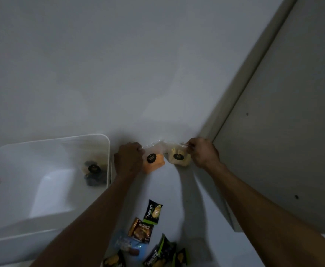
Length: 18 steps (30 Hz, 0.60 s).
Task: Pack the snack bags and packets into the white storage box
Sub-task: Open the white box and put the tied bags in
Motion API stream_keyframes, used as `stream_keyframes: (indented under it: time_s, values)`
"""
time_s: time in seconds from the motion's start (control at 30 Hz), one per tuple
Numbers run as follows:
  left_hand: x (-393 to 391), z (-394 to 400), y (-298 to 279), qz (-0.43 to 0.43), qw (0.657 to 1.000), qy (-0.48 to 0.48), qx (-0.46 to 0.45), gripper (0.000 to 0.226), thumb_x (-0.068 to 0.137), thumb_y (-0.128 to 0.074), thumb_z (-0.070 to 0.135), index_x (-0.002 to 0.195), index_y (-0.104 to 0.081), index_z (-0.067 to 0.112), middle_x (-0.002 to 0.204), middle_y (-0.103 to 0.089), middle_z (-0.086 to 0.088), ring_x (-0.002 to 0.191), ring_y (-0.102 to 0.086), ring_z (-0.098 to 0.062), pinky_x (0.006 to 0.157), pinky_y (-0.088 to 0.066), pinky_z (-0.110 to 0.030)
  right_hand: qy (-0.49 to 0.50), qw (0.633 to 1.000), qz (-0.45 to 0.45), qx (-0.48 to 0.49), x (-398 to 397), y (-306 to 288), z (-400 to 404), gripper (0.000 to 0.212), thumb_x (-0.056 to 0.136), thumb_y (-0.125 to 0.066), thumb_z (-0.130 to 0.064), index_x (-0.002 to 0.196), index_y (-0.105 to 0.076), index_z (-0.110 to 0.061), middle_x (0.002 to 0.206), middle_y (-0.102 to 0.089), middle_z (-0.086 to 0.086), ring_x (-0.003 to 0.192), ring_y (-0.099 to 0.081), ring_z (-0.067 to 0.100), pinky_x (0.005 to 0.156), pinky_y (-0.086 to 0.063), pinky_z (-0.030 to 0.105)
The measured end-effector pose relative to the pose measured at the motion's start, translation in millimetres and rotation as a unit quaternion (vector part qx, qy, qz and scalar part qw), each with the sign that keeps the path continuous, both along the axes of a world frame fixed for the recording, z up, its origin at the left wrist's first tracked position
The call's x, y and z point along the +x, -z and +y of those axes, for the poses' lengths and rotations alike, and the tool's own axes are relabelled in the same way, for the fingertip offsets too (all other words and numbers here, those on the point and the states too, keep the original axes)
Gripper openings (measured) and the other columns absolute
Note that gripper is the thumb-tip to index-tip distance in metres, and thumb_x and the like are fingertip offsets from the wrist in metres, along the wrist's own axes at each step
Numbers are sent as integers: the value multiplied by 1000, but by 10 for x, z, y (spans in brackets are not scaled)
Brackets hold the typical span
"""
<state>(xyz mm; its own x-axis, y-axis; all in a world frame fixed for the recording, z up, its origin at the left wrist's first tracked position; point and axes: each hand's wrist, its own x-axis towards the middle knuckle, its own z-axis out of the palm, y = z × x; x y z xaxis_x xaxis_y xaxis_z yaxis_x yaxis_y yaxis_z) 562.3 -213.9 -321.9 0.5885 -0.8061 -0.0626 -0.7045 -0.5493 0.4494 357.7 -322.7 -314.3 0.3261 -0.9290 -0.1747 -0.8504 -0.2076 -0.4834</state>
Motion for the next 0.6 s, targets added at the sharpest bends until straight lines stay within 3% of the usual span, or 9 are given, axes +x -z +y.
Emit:
stream_keyframes:
  time_s: [0.1, 0.3, 0.43, 0.6]
  values:
    - [-25, 29, -117, -62, 995, 56, 54, 24, 94, -50, 25, 108, -68, 22, 111, -63, -3, 110, -55, -26, 80, -47, -35, -9, 1000, 16, -5, -9, -94, 20, 12, 84, -65, -18, 92, -74, -20, 94, -73, 7, 92, -67, 28, 76, -55, 34]
    - [-81, 198, -516, 23, 998, 28, -50, 15, 89, -64, 27, 86, -75, 18, 90, -72, -7, 90, -64, -29, 80, -51, -42, -32, 998, 19, -44, -42, -590, 94, 10, 83, -75, -25, 89, -75, -17, 91, -72, 8, 86, -65, 25, 70, -46, 27]
    - [44, 335, -998, 30, 994, 39, -95, 11, 88, -65, 23, 82, -75, 20, 90, -74, -3, 90, -66, -27, 85, -50, -42, -55, 996, 16, -72, 24, -1212, 201, 8, 87, -72, -15, 92, -77, -17, 94, -76, 4, 88, -70, 20, 81, -57, 33]
    - [408, 625, -1706, -10, 991, 52, -125, 14, 89, -63, 21, 91, -76, 24, 104, -74, 0, 100, -64, -26, 92, -47, -42, -72, 988, 12, -133, 251, -2220, 649, 8, 87, -72, -13, 93, -76, -17, 92, -75, 2, 81, -69, 15, 80, -60, 36]
